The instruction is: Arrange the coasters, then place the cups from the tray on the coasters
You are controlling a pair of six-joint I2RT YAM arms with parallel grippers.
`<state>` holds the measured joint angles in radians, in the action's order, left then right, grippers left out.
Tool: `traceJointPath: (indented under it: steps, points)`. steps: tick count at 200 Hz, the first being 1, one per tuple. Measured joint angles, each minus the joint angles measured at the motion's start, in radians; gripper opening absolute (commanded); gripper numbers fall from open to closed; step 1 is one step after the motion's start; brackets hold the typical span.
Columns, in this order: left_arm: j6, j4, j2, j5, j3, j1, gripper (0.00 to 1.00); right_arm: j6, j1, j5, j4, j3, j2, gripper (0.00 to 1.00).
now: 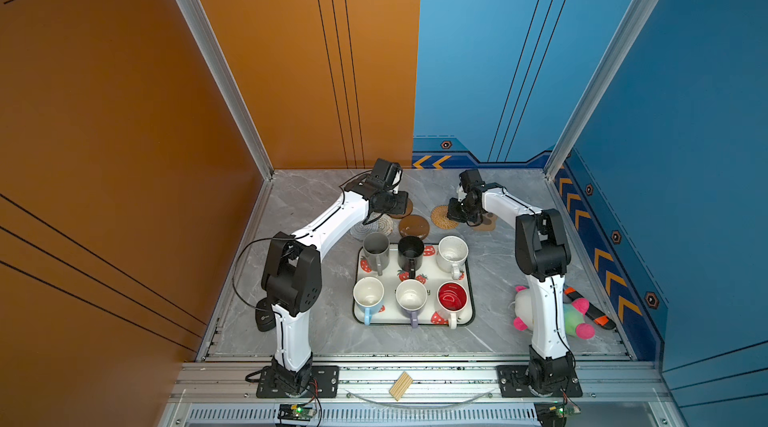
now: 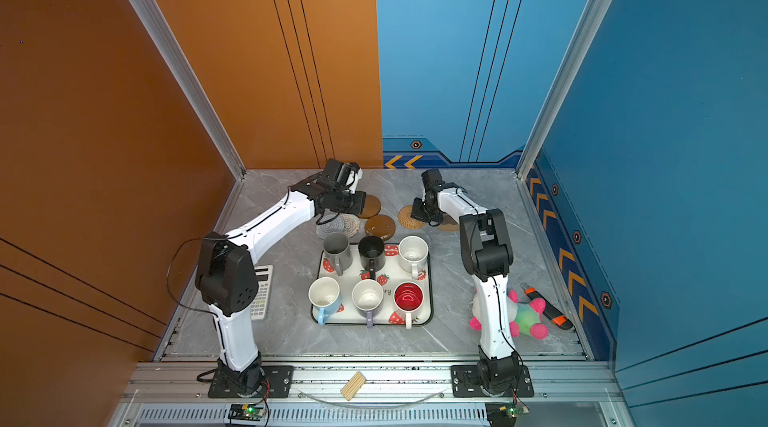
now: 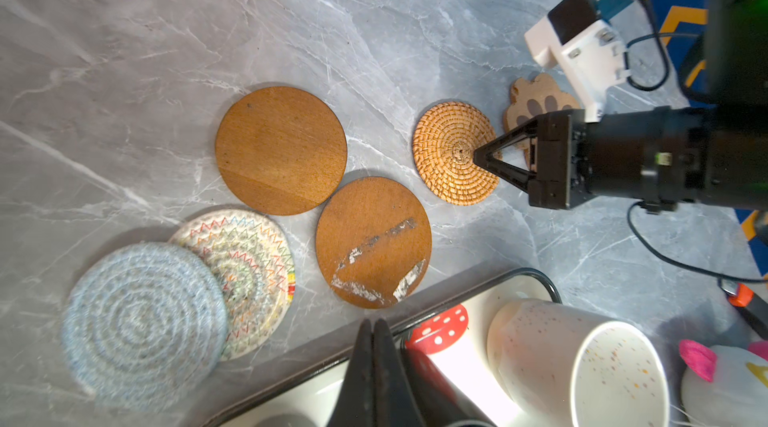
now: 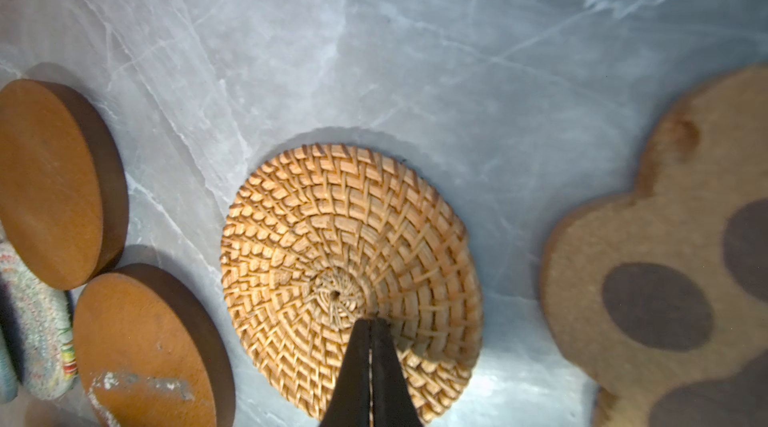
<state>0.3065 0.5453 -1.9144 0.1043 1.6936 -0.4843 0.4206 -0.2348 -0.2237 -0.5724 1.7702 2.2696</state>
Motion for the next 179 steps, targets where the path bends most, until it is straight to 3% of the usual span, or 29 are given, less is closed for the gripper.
traceJointPath:
  steps: [166, 179]
  points:
    - [0.0, 0.026, 0.067, -0.026, -0.042, 0.001, 0.0, -0.001, 0.057, 0.03, -0.048, 0.08, 0.003, 0.01]
    - [-0.001, 0.033, 0.067, -0.026, -0.042, 0.001, 0.05, -0.001, 0.053, 0.018, -0.047, 0.088, 0.002, 0.05]
